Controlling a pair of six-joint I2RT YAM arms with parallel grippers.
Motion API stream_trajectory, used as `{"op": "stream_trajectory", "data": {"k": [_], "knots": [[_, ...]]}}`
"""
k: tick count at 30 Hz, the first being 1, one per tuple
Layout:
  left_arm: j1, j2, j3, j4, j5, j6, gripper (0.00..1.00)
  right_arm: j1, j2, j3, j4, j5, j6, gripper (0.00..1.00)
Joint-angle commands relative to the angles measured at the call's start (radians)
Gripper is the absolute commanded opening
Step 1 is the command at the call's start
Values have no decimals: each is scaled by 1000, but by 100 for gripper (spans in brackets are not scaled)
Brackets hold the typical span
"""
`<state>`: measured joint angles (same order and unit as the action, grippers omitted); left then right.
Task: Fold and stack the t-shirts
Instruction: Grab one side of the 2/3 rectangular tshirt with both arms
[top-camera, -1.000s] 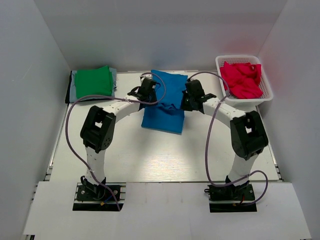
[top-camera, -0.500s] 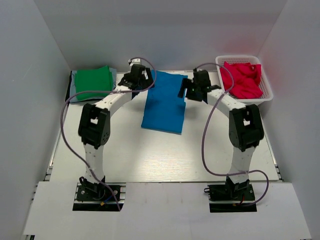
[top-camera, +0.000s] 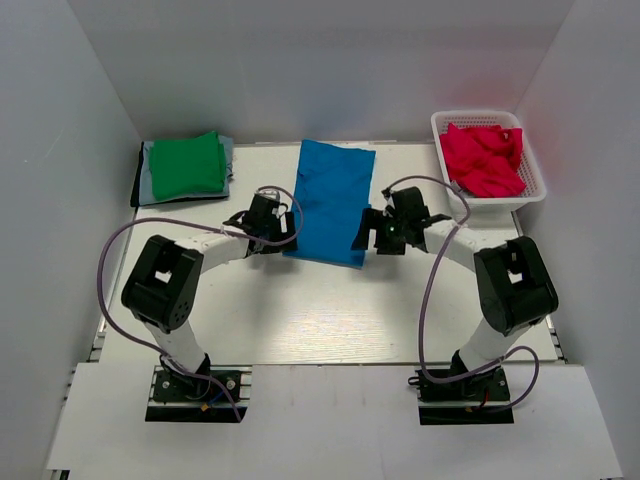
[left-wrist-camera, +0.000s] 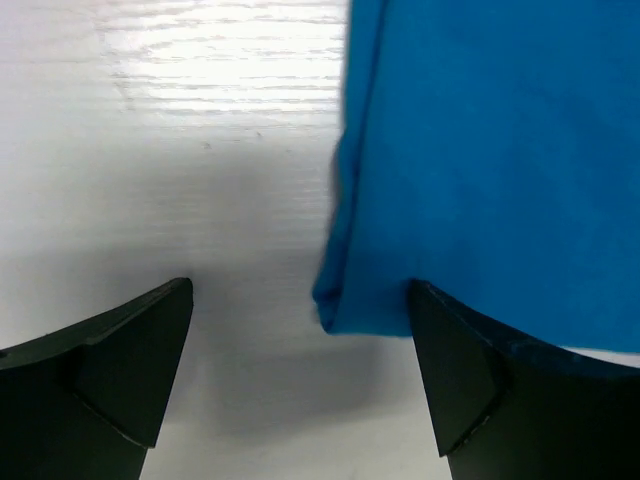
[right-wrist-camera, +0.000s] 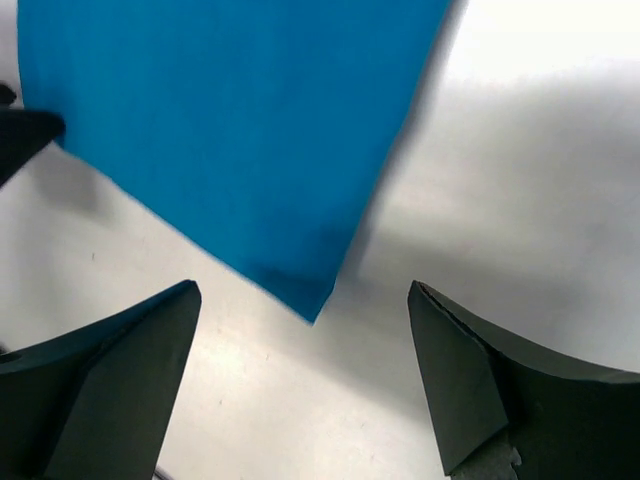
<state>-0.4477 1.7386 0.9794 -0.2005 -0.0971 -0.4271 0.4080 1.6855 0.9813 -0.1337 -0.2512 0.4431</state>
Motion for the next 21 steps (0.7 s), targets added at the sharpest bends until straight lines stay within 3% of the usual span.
{"op": "stream_trajectory", "data": {"k": [1,7,11,12,13,16,17,18,20,21], "knots": [[3,-73,-56,68,62,-25,97,25,-49,-70,43,-77,55,90],[3,-36,-90,127,114,-36,87,48,-15,-118,108,-80,106,88],[3,-16,-79,136,135,-27,73,54,25,-95,120,-86,143,78],[3,-16,-79,136,146,-27,62,58,35,-89,123,-80,146,75],[3,-16,-79,136,146,-27,57,55,51,-86,123,-79,151,61],[3,5,-88,157,210,-16,40,55,75,-78,123,-76,160,39],[3,6,-88,158,226,-16,35,54,85,-76,121,-51,163,37],[3,6,-97,171,250,-16,21,60,80,-76,121,-34,166,34],[3,16,-97,171,261,-25,0,60,68,-73,137,-14,167,12],[3,16,-97,159,261,-25,0,57,56,-79,135,-7,161,1]]}}
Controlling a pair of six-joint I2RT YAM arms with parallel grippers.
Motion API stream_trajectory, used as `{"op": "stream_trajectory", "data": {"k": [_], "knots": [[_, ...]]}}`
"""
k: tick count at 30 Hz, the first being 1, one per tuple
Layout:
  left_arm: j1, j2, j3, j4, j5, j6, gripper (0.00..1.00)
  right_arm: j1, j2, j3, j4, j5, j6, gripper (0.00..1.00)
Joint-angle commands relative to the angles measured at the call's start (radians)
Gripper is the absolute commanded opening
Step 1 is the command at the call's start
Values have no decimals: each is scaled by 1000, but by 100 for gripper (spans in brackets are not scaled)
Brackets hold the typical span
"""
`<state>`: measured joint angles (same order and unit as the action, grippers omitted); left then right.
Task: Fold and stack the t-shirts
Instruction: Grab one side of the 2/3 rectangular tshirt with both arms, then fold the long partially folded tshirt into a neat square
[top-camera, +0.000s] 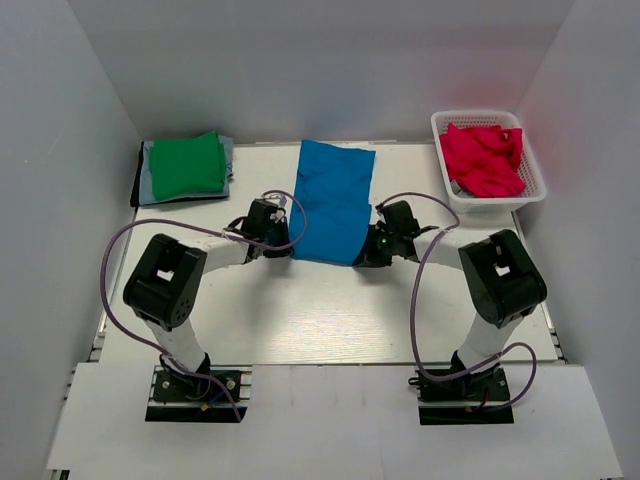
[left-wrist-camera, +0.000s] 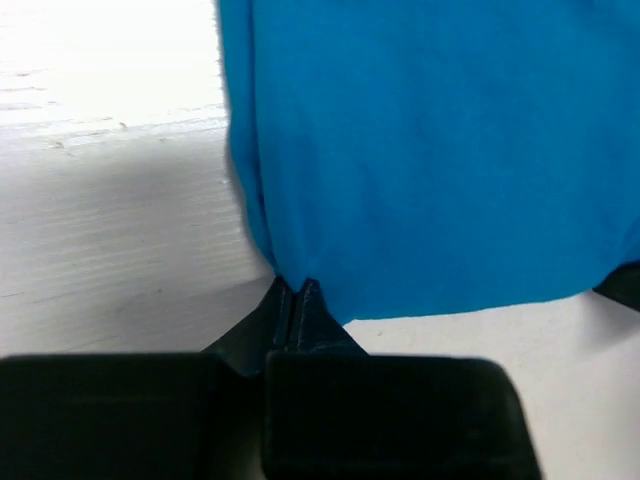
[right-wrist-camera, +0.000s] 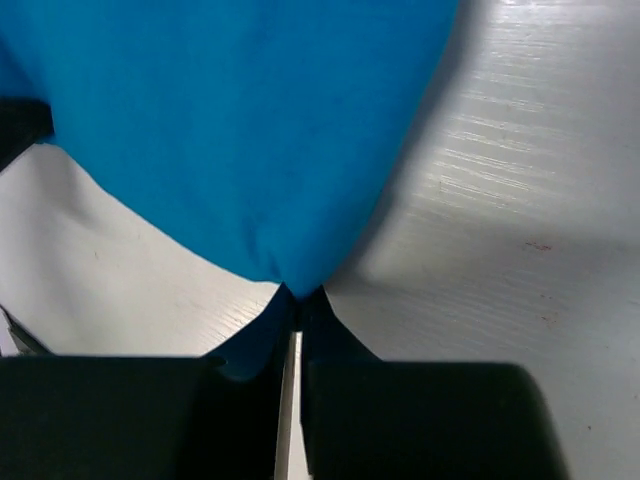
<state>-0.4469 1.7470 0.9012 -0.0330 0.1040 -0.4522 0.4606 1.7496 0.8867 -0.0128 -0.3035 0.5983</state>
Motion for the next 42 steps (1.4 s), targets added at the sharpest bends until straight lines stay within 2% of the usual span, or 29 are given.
{"op": "stream_trajectory", "data": {"k": [1,5,6,10,13,14,19,24,29,34,42], "knots": [[2,-4,-30,-18,71,0,0,6,-36,11,14,52,0,0],[-7,-137,-119,-27,130,-57,0,9,-154,-14,-113,64,-43,0],[-7,-218,-140,-27,146,-68,0,9,-236,-18,-156,60,-51,0],[-38,-409,-228,-73,227,-97,0,10,-389,-31,-306,3,-141,0],[-56,-512,-249,-148,321,-115,0,16,-493,-23,-436,-28,-195,0],[-56,-590,-258,-165,362,-124,0,13,-528,-19,-517,-35,-219,0],[-76,-811,-259,-294,401,-161,0,16,-672,27,-645,-124,-284,0],[-76,-900,-268,-318,428,-213,0,9,-739,64,-659,-177,-298,0],[-76,-911,-277,-327,396,-232,0,9,-702,64,-584,-266,-296,0],[-76,-920,-243,-373,200,-273,0,9,-647,92,-500,-305,-296,0],[-58,-889,-203,-412,1,-342,0,-8,-501,121,-340,-402,-246,0]]}}
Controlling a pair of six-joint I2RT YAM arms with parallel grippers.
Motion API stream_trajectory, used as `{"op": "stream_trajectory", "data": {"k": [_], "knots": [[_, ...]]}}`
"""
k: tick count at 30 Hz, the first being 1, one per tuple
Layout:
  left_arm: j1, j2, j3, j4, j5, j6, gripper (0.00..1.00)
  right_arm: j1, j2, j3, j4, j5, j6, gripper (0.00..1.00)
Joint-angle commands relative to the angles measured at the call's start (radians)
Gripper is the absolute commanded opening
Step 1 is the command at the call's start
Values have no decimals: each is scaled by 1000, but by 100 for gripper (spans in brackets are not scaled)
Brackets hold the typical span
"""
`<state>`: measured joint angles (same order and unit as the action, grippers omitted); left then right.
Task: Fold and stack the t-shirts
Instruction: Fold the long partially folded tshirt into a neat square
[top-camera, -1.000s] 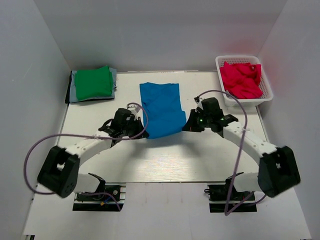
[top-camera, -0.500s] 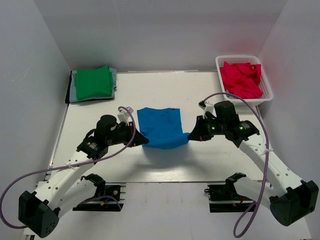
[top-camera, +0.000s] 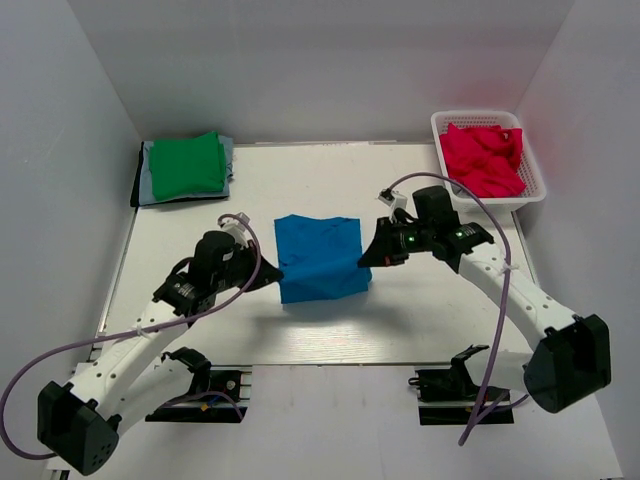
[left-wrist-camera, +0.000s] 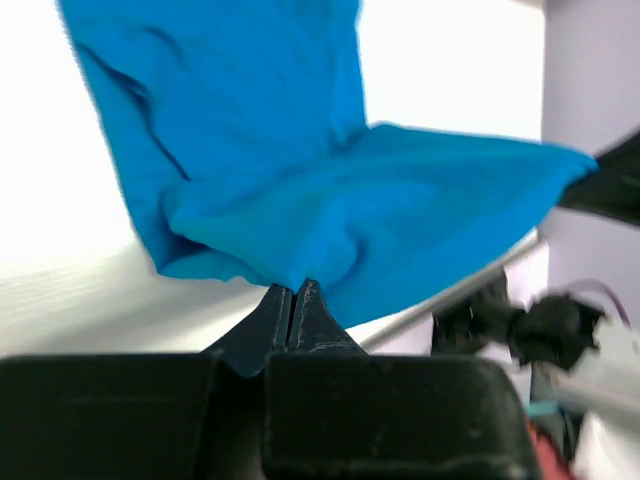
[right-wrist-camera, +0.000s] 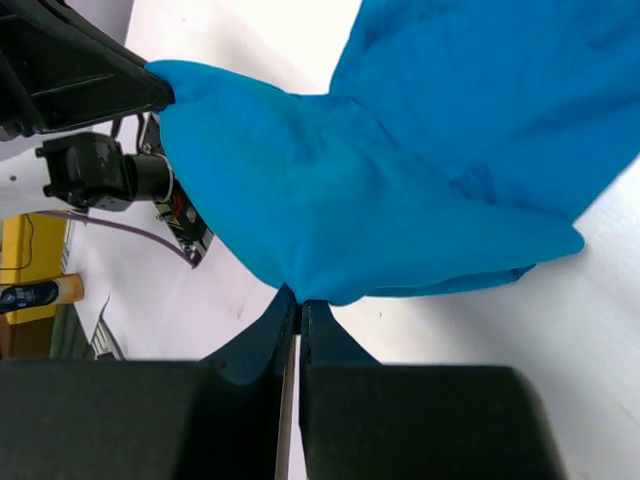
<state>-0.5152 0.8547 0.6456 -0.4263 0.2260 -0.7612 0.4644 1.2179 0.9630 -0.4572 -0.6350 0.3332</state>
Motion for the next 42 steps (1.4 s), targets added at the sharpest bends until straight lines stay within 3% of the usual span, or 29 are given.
{"op": "stream_trajectory", "data": {"k": [1,18,37,42], "knots": [[11,16,63,-19,-140,-44,0,-23,41,45,112,-75,24,0],[20,300,258,89,-436,-14,0,-161,247,65,376,-124,125,0],[107,744,589,135,-421,103,0,-239,566,264,428,-210,156,0],[138,855,635,216,-396,144,12,-245,658,342,428,-146,168,0]]}}
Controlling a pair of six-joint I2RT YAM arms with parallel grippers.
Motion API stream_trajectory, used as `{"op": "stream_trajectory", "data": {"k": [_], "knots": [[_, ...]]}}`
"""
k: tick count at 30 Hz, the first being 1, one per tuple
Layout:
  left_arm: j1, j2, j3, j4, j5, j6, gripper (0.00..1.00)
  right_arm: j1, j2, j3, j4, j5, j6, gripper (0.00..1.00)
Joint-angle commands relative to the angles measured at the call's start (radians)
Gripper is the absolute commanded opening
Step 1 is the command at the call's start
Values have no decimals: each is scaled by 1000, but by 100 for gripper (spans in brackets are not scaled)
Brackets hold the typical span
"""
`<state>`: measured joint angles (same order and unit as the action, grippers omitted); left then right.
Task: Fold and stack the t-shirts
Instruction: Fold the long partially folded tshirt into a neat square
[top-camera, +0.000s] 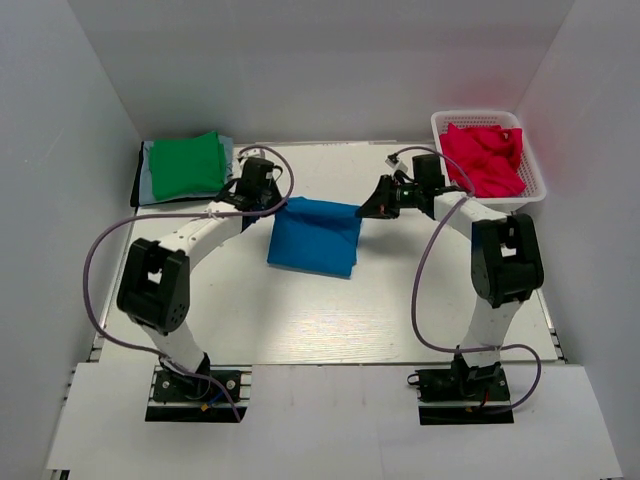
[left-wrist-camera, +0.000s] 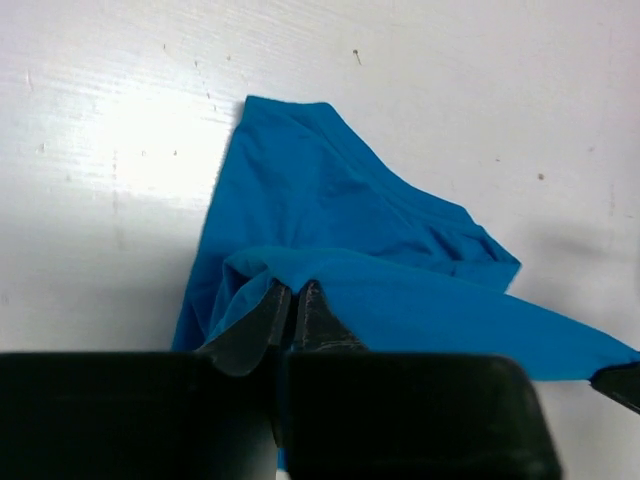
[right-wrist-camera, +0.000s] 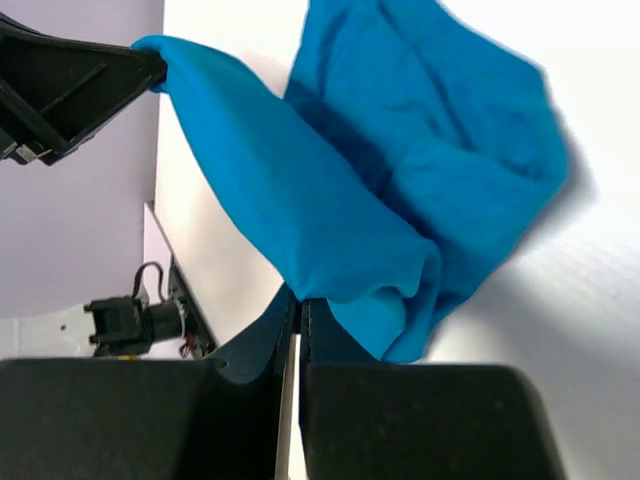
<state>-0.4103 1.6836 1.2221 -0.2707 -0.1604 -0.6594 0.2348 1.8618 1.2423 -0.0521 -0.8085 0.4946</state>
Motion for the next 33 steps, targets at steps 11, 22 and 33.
{"op": "stream_trajectory", "data": {"k": [11,22,33], "knots": [[60,263,295,70,90,152,100,-19,112,212,-49,244,-14,90],[28,246,240,151,257,293,100,6,-44,45,-80,319,-76,90],[28,438,352,137,243,392,67,55,56,111,-101,514,-140,83]]}}
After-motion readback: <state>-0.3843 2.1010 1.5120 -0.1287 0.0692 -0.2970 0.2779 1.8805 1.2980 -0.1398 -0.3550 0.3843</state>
